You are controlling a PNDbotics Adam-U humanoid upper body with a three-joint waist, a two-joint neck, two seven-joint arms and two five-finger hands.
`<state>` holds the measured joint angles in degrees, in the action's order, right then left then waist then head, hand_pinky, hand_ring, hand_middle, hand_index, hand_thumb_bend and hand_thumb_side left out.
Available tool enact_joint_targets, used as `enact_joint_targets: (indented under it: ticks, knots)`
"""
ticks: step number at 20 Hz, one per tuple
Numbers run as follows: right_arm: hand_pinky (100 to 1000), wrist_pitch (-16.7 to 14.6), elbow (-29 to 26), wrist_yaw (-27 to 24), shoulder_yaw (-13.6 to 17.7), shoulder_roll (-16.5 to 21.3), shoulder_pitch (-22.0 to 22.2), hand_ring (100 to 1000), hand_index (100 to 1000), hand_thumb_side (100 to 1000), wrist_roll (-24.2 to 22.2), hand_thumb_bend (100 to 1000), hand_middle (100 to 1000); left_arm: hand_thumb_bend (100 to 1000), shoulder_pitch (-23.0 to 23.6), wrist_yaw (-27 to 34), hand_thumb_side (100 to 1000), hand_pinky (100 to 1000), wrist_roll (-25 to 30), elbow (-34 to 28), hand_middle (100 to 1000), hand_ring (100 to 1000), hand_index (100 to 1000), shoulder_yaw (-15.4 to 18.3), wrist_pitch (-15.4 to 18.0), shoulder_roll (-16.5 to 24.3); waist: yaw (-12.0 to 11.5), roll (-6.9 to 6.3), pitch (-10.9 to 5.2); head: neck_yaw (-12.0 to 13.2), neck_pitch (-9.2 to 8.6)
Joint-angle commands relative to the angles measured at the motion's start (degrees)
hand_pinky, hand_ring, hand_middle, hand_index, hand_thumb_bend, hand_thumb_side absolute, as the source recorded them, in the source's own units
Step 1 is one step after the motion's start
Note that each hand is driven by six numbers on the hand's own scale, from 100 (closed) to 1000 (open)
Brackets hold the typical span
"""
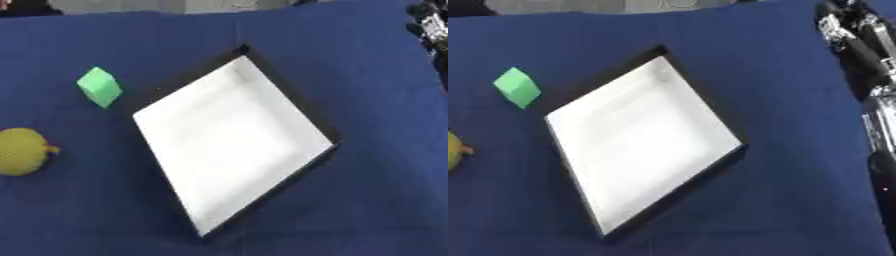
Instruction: Pick up objects on the table and place them in the box.
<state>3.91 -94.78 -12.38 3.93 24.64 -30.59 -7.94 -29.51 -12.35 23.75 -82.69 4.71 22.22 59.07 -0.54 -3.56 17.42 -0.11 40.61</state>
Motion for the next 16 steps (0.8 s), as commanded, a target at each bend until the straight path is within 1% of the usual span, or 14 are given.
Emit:
enact_joint_targets:
  ticks: [1,2,4,5,6,8,11,12,16]
  knots:
    - [1000,-0.08,-0.63,-0.65,-0.57,1.88,-1.6,995,882,470,-0.75,100,1000,100,-2.9,-3.71,385,891,6.05,3.52,908,914,932,-2.08,1.81,4.03,0.25,-0.67,-1.92,0.03,-0.54]
    - [1000,-0.1,-0.61,-0.67,-0.74,1.89,-1.81,994,882,470,-0.9,100,1000,100,-4.15,-4.12,379,893,7.97,4.71,907,915,933,-2.71,2.22,3.82,0.37,-0.64,-1.92,0.03,-0.55]
    - [1000,-0.12,-0.51,-0.68,-0.94,1.89,-2.03,995,882,470,-1.09,100,1000,100,-6.7,-4.55,295,895,11.43,7.13,906,916,923,-3.88,3.12,3.19,0.51,-0.63,-1.96,0.13,-0.67]
    - [1000,-0.14,-0.46,-0.66,-0.99,1.89,-2.09,995,882,470,-1.15,100,1000,100,-7.9,-4.81,295,895,12.99,8.39,906,916,923,-4.44,3.64,2.88,0.55,-0.63,-1.98,0.18,-0.7]
    - [1000,-0.16,-0.44,-0.65,-1.03,1.89,-2.16,996,882,470,-1.18,100,1000,300,-9.08,-5.22,170,898,14.35,9.46,886,904,901,-5.0,4.35,2.52,0.61,-0.65,-2.02,0.27,-0.62]
    - [1000,-0.2,-0.47,-0.65,-0.94,1.88,-2.26,996,882,470,-1.13,100,1000,423,-11.61,-6.69,100,891,16.49,11.37,870,894,881,-6.09,6.5,1.46,0.7,-0.66,-2.12,0.32,-0.46]
    - [1000,-0.17,-0.54,-0.72,-0.81,1.97,-2.25,996,882,470,-0.9,100,1000,475,-14.65,-8.48,100,883,18.46,14.04,864,887,877,-7.76,9.74,-0.05,0.75,-0.72,-2.25,0.34,-0.26]
    - [1000,-0.15,-0.54,-0.73,-0.86,1.98,-2.23,996,882,470,-0.91,100,1000,506,-15.6,-9.32,100,881,19.02,14.95,863,884,876,-8.38,10.5,-0.52,0.77,-0.77,-2.3,0.42,-0.17]
    - [1000,0.03,-0.52,-0.71,-1.07,1.68,-2.26,997,882,470,-1.11,100,1000,523,-18.73,-12.69,100,878,20.55,18.19,853,878,882,-10.76,12.93,-2.58,0.9,-0.97,-2.44,0.87,0.25]
